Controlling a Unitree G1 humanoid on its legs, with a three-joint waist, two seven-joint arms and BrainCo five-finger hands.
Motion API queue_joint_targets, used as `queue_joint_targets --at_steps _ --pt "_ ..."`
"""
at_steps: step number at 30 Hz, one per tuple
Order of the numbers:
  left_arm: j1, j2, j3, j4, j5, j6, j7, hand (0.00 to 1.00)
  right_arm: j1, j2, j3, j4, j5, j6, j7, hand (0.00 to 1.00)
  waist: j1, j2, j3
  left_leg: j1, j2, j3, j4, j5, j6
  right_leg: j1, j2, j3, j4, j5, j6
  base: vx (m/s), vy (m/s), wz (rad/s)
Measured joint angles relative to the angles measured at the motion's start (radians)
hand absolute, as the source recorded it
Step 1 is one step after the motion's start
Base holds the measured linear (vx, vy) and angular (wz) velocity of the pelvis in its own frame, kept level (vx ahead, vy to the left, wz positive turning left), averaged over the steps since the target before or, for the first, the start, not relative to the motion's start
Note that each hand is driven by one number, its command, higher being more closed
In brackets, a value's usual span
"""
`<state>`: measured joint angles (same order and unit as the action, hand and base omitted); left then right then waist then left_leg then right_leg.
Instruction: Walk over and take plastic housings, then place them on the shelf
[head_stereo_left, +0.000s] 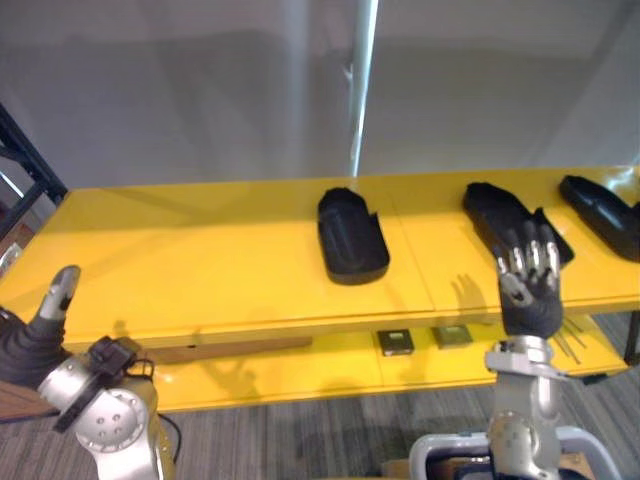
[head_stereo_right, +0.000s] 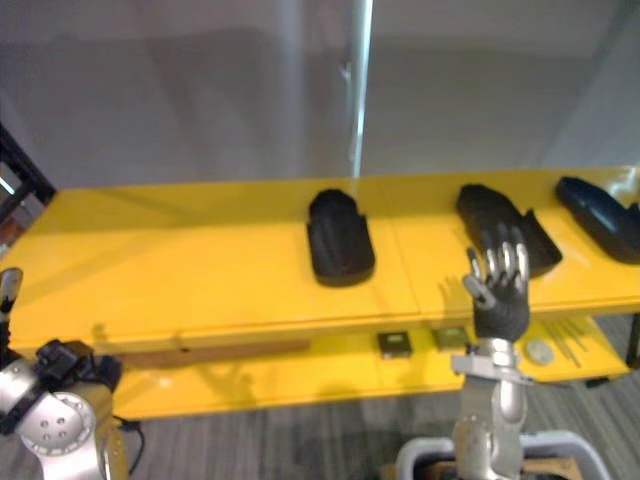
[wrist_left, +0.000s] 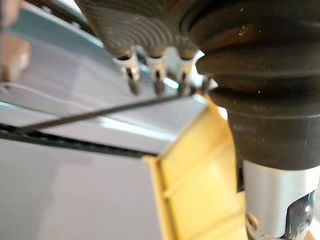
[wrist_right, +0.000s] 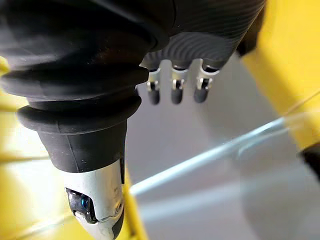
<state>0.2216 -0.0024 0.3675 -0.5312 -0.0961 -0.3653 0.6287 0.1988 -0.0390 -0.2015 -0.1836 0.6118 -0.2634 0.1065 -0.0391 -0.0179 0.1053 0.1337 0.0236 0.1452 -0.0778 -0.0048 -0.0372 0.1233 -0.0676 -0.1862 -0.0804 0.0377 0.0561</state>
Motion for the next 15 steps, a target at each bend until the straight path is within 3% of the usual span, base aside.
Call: queue_joint_targets --at_steps 7,11,12,15 --pt "0.014 -0.008 -0.09 0.053 -0.1 0.076 -0.014 0.0 -0.033 -0.007 0.117 0.07 -0.089 -0.006 -0.021 0.0 0.023 -0.006 0.004 -0.009 -0.002 -0.01 0.0 0.0 0.0 -0.003 -0.004 -0.011 0.0 -0.001 0.002 0.0 0.001 0.04" --pt "0.014 -0.008 -0.112 0.087 -0.1 0.089 -0.021 0.0 -0.1 -0.027 0.209 0.097 -0.119 -0.001 0.002 0.0 0.027 -0.007 0.003 -0.01 -0.005 -0.029 0.0 0.001 0.0 0.005 -0.007 -0.034 0.0 -0.004 0.006 -0.01 -0.008 0.15" --pt "0.014 -0.008 -0.112 0.089 -0.099 0.095 -0.021 0.0 -0.123 -0.035 0.23 0.106 -0.14 0.002 0.015 1.0 0.032 -0.008 0.003 -0.011 -0.005 -0.031 0.0 0.001 0.0 0.005 -0.008 -0.037 0.0 -0.004 0.006 -0.01 -0.001 0.04" --pt "0.013 -0.008 -0.116 0.092 -0.099 0.115 -0.025 0.0 -0.156 -0.046 0.26 0.129 -0.196 0.01 0.024 1.0 0.04 -0.008 0.003 -0.011 -0.009 -0.044 0.0 0.002 0.001 0.013 -0.013 -0.054 0.0 -0.006 0.009 -0.01 0.001 0.13"
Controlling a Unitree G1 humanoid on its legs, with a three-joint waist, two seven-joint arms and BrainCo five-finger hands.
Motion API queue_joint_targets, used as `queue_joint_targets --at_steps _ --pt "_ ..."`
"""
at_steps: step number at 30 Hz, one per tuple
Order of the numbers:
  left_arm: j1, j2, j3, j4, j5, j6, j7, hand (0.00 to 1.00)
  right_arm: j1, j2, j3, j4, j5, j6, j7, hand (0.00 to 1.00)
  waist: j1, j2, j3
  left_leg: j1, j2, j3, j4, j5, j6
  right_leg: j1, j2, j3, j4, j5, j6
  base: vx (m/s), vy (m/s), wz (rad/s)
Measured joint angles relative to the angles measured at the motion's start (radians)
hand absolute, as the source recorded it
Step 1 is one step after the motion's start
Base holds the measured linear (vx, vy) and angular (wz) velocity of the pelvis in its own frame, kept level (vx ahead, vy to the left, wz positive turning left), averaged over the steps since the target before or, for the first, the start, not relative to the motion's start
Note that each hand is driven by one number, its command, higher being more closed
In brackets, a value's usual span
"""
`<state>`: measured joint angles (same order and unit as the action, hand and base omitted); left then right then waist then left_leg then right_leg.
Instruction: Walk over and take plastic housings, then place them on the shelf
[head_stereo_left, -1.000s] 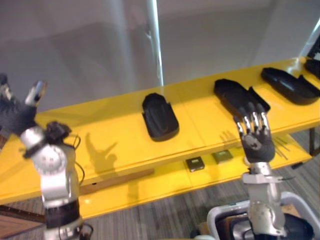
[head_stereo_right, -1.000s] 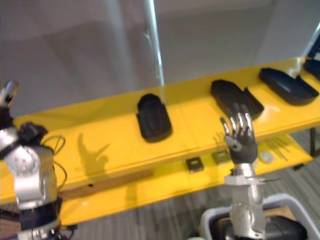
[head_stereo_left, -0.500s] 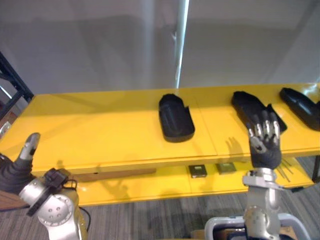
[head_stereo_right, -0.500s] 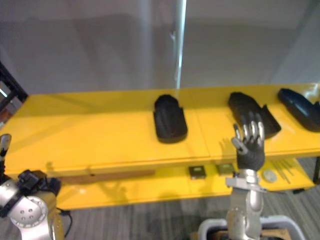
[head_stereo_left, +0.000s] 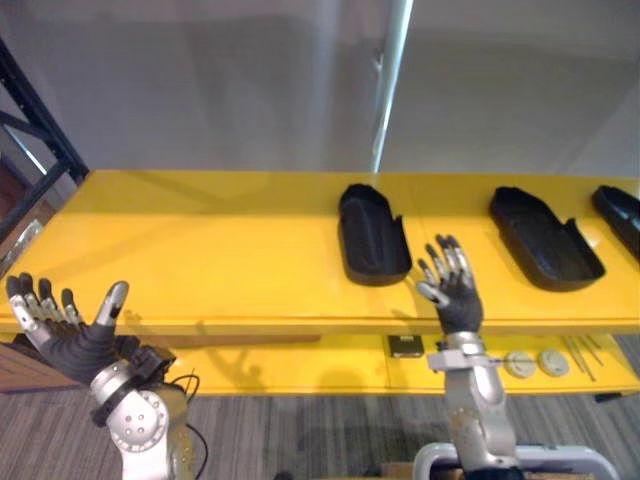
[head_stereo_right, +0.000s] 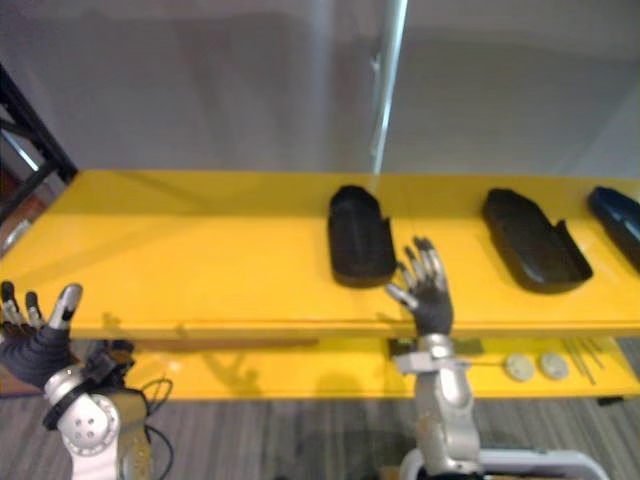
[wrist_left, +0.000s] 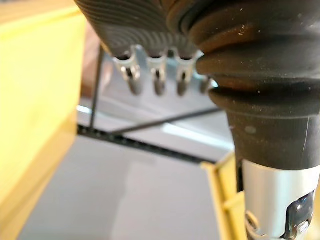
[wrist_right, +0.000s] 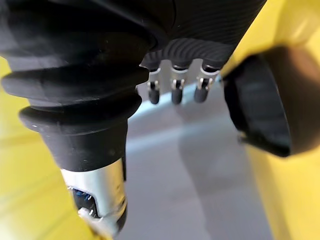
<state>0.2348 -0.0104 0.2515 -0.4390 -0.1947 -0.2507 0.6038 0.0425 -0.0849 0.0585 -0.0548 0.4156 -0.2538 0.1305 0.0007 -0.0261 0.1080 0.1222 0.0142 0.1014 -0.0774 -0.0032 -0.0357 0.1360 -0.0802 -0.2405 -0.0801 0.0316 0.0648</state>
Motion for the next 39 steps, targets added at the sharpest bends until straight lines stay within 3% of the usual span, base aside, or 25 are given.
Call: queue_joint_targets --at_steps 4,8,13,22,39 --pt "0.0 0.001 0.0 0.027 0.001 0.023 -0.004 0.0 -0.01 -0.018 0.025 0.005 -0.042 0.024 -0.004 1.0 0.013 -0.002 -0.002 -0.001 -0.007 -0.008 0.0 0.0 0.001 0.004 -0.007 -0.01 0.0 -0.002 0.003 -0.01 0.009 0.08" --pt "0.004 0.001 0.002 0.039 0.0 0.049 -0.01 0.0 -0.009 -0.019 0.059 0.005 -0.1 0.044 -0.058 1.0 0.015 -0.014 -0.01 -0.002 -0.008 -0.01 -0.001 0.0 0.001 0.004 -0.008 -0.015 0.0 -0.002 0.003 0.0 0.0 0.0" --pt "0.044 0.001 0.004 0.039 0.001 0.048 -0.009 0.0 0.042 -0.006 0.095 -0.001 -0.117 0.118 -0.092 1.0 0.012 -0.025 -0.023 -0.002 -0.008 -0.009 -0.001 0.0 0.001 0.004 -0.008 -0.016 0.0 -0.003 0.002 0.0 0.0 0.0" --pt "0.086 0.0 0.008 0.039 0.0 0.042 0.006 0.0 0.094 0.003 0.15 -0.001 -0.116 0.182 -0.116 1.0 0.011 -0.009 -0.056 -0.002 -0.007 -0.007 -0.001 0.0 0.0 0.002 -0.007 -0.017 0.0 -0.004 0.001 0.0 0.0 0.0" --pt "0.077 0.0 0.007 0.041 -0.003 0.037 0.005 0.0 0.003 0.0 0.103 0.186 -0.14 0.179 -0.247 1.0 0.017 -0.016 -0.063 -0.005 -0.011 -0.043 -0.002 0.01 0.002 0.017 -0.011 -0.062 0.0 -0.005 0.0 -0.01 -0.002 0.05"
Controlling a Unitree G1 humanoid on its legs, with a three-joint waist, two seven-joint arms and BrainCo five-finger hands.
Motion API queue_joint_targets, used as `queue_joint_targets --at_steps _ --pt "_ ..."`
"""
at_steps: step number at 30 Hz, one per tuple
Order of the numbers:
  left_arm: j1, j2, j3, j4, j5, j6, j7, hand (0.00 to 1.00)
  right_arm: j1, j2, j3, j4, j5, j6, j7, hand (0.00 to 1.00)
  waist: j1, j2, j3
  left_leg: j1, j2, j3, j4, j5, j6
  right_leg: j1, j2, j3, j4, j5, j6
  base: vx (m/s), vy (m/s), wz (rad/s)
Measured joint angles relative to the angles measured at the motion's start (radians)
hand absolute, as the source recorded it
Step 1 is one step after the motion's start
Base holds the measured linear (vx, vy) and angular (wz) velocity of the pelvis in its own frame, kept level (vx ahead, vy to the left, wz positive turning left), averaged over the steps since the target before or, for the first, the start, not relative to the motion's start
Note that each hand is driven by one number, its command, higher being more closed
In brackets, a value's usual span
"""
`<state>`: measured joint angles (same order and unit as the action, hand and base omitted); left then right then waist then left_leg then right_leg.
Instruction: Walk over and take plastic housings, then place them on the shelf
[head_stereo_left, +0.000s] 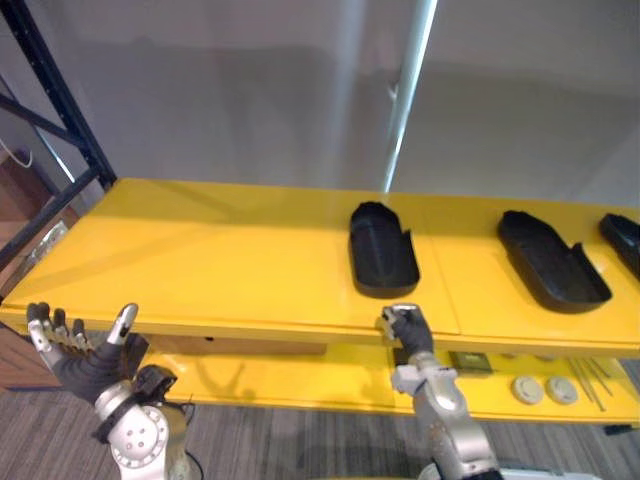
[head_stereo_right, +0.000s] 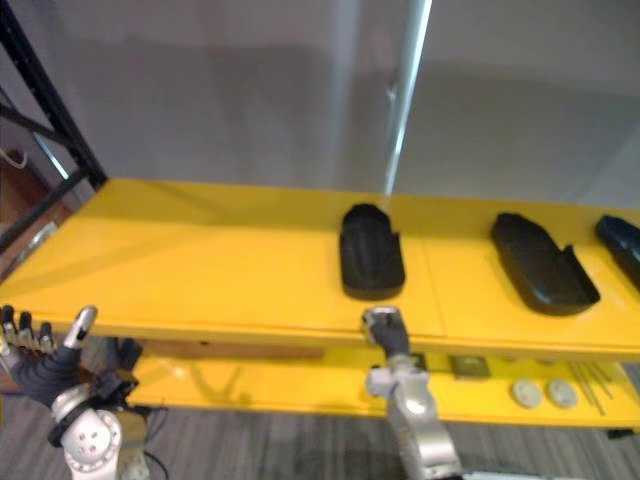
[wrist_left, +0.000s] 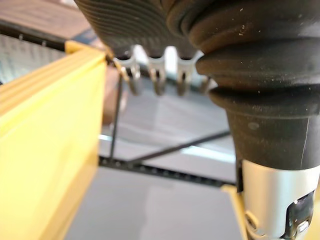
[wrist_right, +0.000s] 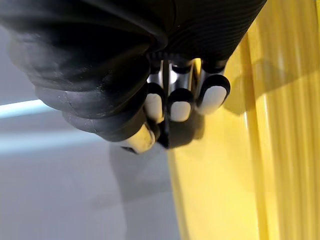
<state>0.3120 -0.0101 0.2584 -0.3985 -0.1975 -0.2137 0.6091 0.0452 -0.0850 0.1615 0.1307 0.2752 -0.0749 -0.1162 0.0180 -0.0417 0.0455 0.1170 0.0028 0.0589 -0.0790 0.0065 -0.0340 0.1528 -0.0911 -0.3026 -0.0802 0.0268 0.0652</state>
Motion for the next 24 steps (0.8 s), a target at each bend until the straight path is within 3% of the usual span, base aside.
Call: queue_joint_targets --at_steps 7,16,24 --pt "0.002 0.0 -0.001 0.032 -0.002 0.0 -0.006 0.0 -0.098 -0.02 -0.085 0.144 -0.01 -0.022 -0.017 1.0 0.022 0.009 -0.009 -0.002 -0.005 -0.023 -0.001 0.01 0.003 0.01 -0.005 -0.027 0.0 0.0 0.0 -0.04 -0.001 0.11" --pt "0.0 0.001 0.003 0.032 -0.003 0.0 -0.043 0.0 -0.224 -0.045 -0.159 0.305 0.101 -0.025 -0.01 1.0 0.034 0.011 -0.01 -0.007 -0.016 -0.029 -0.005 0.013 0.005 0.021 -0.017 -0.047 0.0 0.001 0.003 -0.03 0.016 0.06" --pt "-0.032 0.001 0.004 0.038 -0.038 0.0 -0.055 0.0 -0.306 -0.094 -0.199 0.416 0.147 -0.008 0.042 1.0 0.054 0.019 -0.005 -0.011 -0.028 -0.043 -0.006 0.017 0.011 0.024 -0.029 -0.061 0.0 0.006 0.011 0.0 0.018 0.06"
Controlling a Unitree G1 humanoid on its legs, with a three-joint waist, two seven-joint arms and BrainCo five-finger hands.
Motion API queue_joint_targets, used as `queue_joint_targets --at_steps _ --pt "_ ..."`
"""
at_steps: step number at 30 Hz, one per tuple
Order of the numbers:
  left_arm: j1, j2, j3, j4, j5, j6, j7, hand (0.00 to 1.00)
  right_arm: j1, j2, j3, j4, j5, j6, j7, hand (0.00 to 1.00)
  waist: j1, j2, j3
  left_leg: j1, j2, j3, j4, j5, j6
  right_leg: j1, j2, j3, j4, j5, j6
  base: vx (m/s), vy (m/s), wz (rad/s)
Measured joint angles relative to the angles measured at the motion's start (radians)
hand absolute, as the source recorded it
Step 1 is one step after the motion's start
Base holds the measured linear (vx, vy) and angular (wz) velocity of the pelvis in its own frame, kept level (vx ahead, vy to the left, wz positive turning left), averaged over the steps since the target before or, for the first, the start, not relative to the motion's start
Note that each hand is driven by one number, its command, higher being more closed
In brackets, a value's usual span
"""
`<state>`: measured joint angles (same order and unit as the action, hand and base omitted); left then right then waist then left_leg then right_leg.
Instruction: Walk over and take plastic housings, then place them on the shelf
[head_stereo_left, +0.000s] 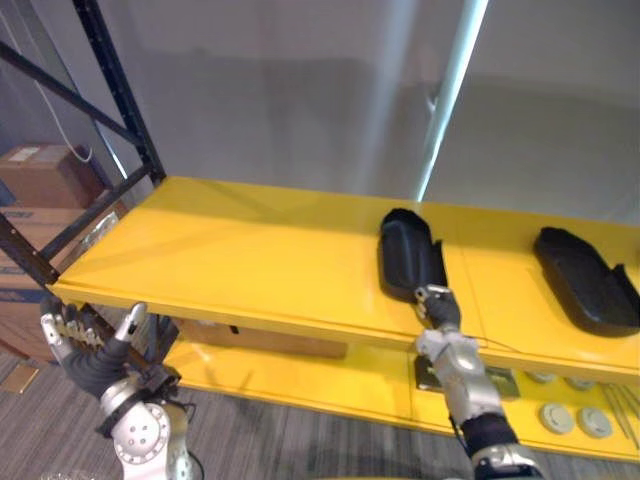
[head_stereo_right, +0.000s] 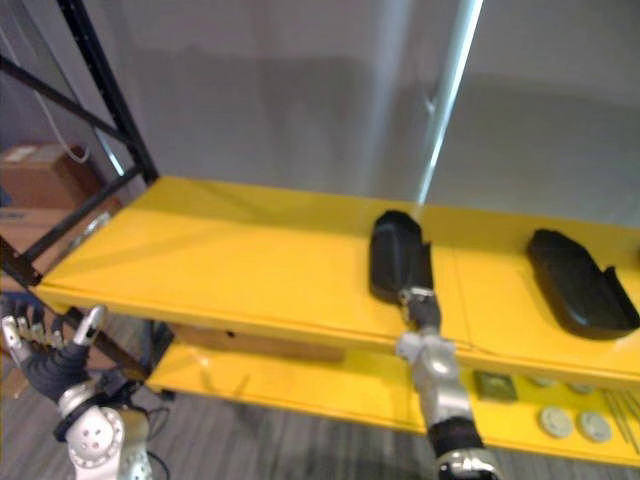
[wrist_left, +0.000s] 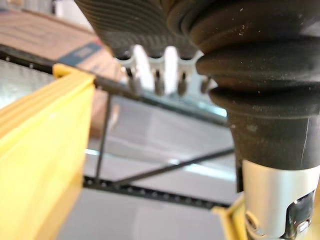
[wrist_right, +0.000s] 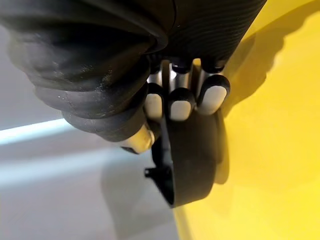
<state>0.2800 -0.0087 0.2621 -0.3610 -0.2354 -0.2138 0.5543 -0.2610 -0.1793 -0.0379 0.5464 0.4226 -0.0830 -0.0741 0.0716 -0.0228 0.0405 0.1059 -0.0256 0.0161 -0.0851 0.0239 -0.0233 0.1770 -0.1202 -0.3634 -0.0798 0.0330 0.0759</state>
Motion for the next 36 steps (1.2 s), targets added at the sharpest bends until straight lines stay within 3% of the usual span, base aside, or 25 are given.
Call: queue_joint_targets --at_steps 8,15,17,21,26,31,32,36 --pt "-0.006 0.001 0.001 0.001 -0.001 0.0 -0.017 0.0 -0.086 -0.017 -0.002 0.105 0.057 0.005 0.042 1.0 0.005 0.007 0.029 0.0 0.0 0.027 -0.001 -0.006 0.005 0.013 -0.008 -0.024 0.0 0.001 0.005 -0.03 0.021 0.08" --pt "-0.014 0.001 0.001 0.003 -0.003 -0.001 -0.017 0.0 -0.117 -0.022 0.0 0.097 0.076 -0.008 0.05 1.0 0.012 0.018 0.052 0.0 -0.001 0.046 -0.001 0.005 0.011 0.014 -0.014 -0.028 0.0 -0.001 0.013 0.0 0.012 0.02" --pt "-0.015 0.001 0.001 0.003 -0.003 -0.001 -0.017 0.0 -0.097 -0.012 0.002 0.025 0.073 -0.007 0.039 1.0 0.011 0.016 0.058 -0.003 -0.001 0.047 0.0 0.006 0.012 0.005 -0.014 -0.027 0.0 -0.001 0.013 0.04 0.017 -0.01" --pt "-0.014 0.001 0.001 0.003 -0.001 -0.003 -0.01 0.0 0.034 0.03 0.003 -0.281 0.03 -0.004 -0.016 1.0 0.007 0.009 0.063 -0.003 0.0 0.06 0.004 0.005 0.011 0.0 -0.015 -0.017 0.0 -0.001 0.013 0.04 0.013 -0.07" --pt "-0.004 0.0 0.011 0.001 0.0 -0.006 0.015 0.0 0.155 0.048 0.0 -0.612 -0.046 -0.007 -0.06 1.0 -0.017 -0.014 0.076 0.011 0.008 0.103 0.004 -0.009 0.005 -0.006 -0.009 0.021 0.0 -0.001 0.014 0.0 0.013 -0.22" --pt "-0.004 0.0 0.032 -0.017 0.0 -0.006 0.032 0.0 0.238 0.055 -0.031 -0.84 -0.048 -0.032 -0.061 1.0 -0.045 -0.022 0.076 0.016 0.018 0.135 0.004 -0.02 0.007 -0.014 -0.002 0.051 0.0 -0.004 0.013 0.0 -0.002 -0.22" --pt "-0.005 0.0 0.032 -0.032 -0.001 -0.006 0.032 0.0 0.251 0.055 -0.049 -0.862 -0.07 -0.039 -0.079 0.0 -0.052 -0.022 0.076 0.018 0.019 0.142 0.004 -0.019 0.008 -0.019 -0.001 0.059 0.0 -0.003 0.013 0.04 0.002 -0.13" --pt "-0.007 0.0 0.029 -0.055 -0.003 -0.006 0.032 0.0 0.306 0.056 -0.096 -0.881 -0.122 -0.041 -0.136 0.0 -0.066 -0.021 0.076 0.022 0.02 0.155 0.005 -0.021 0.007 -0.022 0.0 0.071 0.0 -0.002 0.014 0.04 0.003 -0.1"
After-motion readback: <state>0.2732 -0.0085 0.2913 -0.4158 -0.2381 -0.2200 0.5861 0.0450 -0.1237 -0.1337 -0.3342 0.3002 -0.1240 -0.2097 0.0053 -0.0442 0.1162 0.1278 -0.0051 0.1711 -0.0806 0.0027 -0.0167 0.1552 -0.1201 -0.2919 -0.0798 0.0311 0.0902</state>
